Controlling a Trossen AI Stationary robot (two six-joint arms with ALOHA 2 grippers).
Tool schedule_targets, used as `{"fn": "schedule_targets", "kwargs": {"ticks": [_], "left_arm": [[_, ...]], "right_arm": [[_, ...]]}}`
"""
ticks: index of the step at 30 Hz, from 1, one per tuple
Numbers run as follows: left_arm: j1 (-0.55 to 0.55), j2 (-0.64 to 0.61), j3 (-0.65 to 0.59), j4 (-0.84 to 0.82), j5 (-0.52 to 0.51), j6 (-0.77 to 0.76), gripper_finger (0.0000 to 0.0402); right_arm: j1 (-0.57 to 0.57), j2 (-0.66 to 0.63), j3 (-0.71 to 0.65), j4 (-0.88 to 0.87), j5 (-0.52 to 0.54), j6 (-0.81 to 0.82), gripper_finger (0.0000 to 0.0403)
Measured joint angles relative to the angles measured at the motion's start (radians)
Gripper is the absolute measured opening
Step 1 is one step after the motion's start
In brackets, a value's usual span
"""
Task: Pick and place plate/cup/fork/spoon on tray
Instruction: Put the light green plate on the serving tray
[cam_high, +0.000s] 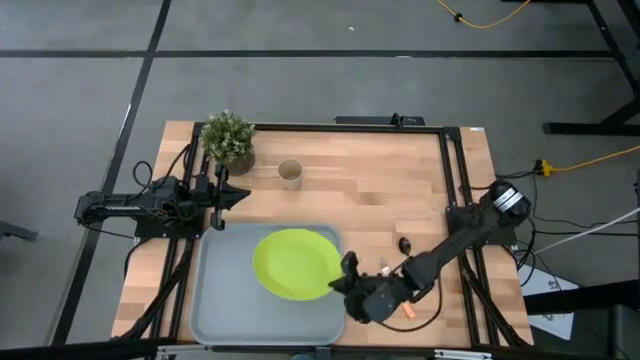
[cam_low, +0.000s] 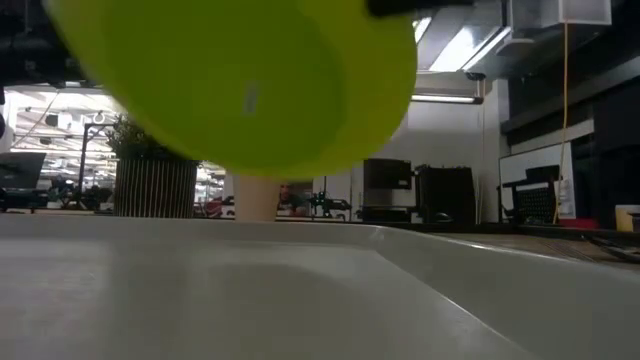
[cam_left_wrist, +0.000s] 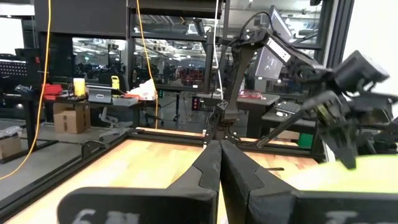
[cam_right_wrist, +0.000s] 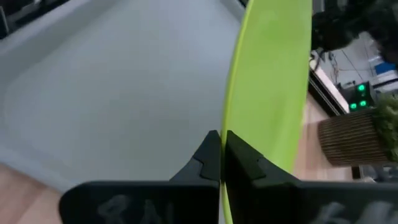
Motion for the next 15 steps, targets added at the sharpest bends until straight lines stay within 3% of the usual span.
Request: {"fn": "schedule_targets", "kwargs": {"ticks": [15], "left_arm": [[0.0,0.0,0.0,0.0,0.0,0.0,0.0]], "right_arm": [[-0.07,0.362,0.399,-0.142,-0.123,-0.112,0.0004]]}}
